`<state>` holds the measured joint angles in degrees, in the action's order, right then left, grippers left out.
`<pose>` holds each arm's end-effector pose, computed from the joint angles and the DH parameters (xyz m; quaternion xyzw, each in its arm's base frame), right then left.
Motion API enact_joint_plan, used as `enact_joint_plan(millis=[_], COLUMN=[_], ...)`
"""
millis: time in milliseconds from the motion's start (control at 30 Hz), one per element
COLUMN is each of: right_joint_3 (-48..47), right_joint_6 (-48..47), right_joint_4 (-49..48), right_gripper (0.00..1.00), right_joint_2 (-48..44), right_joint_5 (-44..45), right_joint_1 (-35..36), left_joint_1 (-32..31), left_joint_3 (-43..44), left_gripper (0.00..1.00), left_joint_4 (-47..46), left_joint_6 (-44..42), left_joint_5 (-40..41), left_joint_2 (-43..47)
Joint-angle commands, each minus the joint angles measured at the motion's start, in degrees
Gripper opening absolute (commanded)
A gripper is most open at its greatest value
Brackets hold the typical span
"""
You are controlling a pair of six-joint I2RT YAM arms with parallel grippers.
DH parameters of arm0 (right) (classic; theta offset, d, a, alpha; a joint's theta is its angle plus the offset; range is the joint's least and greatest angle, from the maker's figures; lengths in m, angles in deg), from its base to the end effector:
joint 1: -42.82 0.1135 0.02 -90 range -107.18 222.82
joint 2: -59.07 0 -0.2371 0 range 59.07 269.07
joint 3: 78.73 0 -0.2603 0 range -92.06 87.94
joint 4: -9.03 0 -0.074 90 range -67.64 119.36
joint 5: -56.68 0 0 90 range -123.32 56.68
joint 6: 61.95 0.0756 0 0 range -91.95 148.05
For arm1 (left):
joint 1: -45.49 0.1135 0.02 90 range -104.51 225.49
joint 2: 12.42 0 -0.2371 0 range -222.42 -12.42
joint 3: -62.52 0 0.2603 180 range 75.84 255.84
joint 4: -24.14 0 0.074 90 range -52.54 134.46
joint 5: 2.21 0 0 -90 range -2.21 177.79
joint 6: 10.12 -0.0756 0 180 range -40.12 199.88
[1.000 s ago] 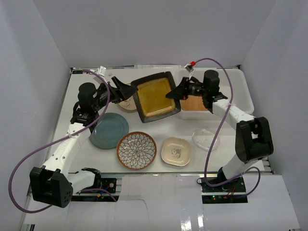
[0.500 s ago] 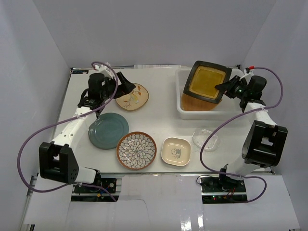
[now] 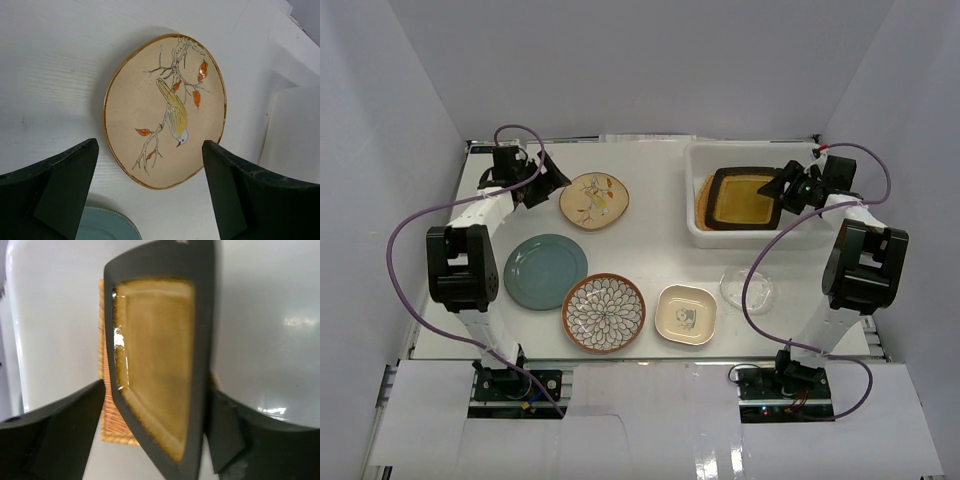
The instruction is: Place the plates into the plastic bin on the countertop
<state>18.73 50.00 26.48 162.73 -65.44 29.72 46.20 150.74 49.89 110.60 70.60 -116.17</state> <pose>0.4247 -0.0576 0.1640 0.1462 0.8618 0.2807 0.3965 0.4373 -0.0169 0.1776 -0.1846 0.8838 -0.2371 0.3587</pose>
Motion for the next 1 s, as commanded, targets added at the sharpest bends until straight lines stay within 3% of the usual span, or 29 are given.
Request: enact_joint_plan(millis=[0,100,200,500,800,900,967], right_joint_3=[-3.83,-3.65,-1.55,9.43,11.99,11.47,10.85], right_joint_6=[-2.0,-1.39,-0.78,-0.68,-0.34,0.11,-0.24], right_joint_4=[-1.83,-2.1,-2.97,-6.93,-7.98,-8.95,-8.69], right_gripper=[0.85,0.97,0.9,0.94,0.96,0.97,0.98], right_joint_2=[-2.75,-4.6,-9.85,-21.64,-21.64,-23.84,-25.25], right_joint_5=[1.09,2.58,4.34,7.15,5.58,3.12,2.94], right_joint_1=[0.89,1.06,1.06,3.17,3.87,5.97,8.34], left_joint_1=[1.22,2.54,3.42,3.77,3.6,3.68,3.68], left_joint_3=[5.61,8.69,9.3,11.94,11.5,11.24,10.19], left_gripper=[0.94,0.91,0.87,0.69,0.6,0.49,0.31], left_joint_4=[2.78,4.45,4.54,3.49,1.46,0.94,-0.2], left_joint_6=[-2.59,-3.03,-3.12,-4.0,-3.03,-2.6,-2.07], left_joint_5=[-4.68,-7.06,-9.79,-15.5,-17.0,-16.82,-16.39], left_joint_2=[-2.94,-7.77,-10.68,-17.98,-20.79,-21.76,-21.68])
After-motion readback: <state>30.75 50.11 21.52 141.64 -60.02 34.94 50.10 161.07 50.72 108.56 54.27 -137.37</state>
